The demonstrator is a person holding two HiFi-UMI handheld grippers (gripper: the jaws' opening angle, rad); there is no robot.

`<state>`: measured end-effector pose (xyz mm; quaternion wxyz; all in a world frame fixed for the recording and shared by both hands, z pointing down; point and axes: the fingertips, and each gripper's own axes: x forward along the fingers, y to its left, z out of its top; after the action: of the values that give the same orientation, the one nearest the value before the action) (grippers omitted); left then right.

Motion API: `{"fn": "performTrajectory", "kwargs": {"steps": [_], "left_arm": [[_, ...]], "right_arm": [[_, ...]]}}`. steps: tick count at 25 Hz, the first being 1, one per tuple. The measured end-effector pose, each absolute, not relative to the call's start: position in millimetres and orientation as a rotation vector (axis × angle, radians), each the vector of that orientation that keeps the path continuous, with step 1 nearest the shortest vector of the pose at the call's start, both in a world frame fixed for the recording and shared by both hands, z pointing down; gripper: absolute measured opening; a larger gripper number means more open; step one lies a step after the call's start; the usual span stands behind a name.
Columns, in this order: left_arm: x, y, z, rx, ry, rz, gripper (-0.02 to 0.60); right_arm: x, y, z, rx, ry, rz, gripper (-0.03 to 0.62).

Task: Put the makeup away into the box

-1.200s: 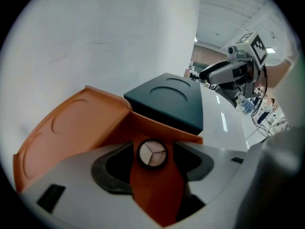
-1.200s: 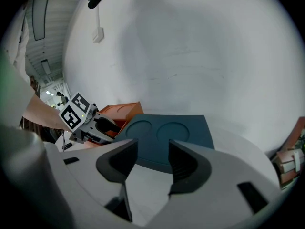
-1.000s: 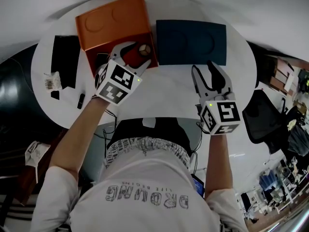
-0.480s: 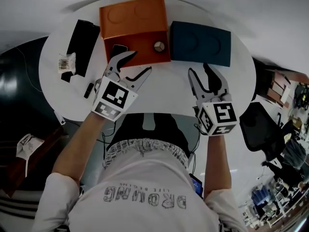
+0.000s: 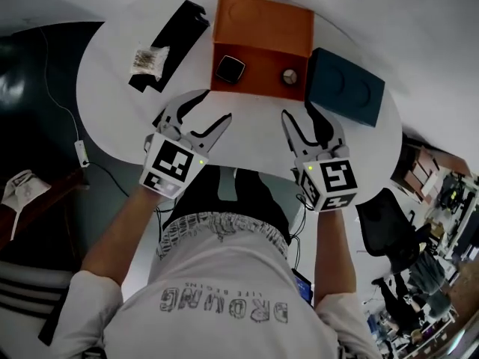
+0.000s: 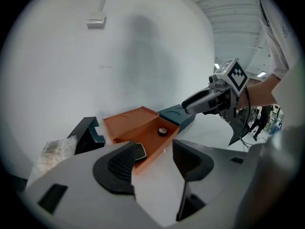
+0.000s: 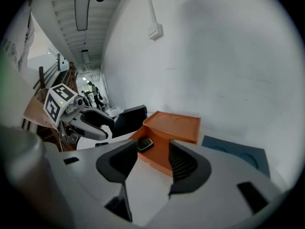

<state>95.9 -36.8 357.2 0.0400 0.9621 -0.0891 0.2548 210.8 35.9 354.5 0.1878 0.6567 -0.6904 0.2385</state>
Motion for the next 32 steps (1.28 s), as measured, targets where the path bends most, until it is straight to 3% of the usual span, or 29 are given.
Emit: {"fn": "performTrajectory", "kwargs": {"steps": [13,32], "left_arm": [[-36.1,-79.3,385.8,2.767,-0.596,0.746,0.264],[-141.3,-106.0,432.2,2.560,-0.837,0.686,0.265]], "right_arm": [[89.0,-43.5,386.1,1.412,-2.086,0.564,0.215],[-40.5,-82.4,450.7,0.806,-2.125,0.366,0.215]]}}
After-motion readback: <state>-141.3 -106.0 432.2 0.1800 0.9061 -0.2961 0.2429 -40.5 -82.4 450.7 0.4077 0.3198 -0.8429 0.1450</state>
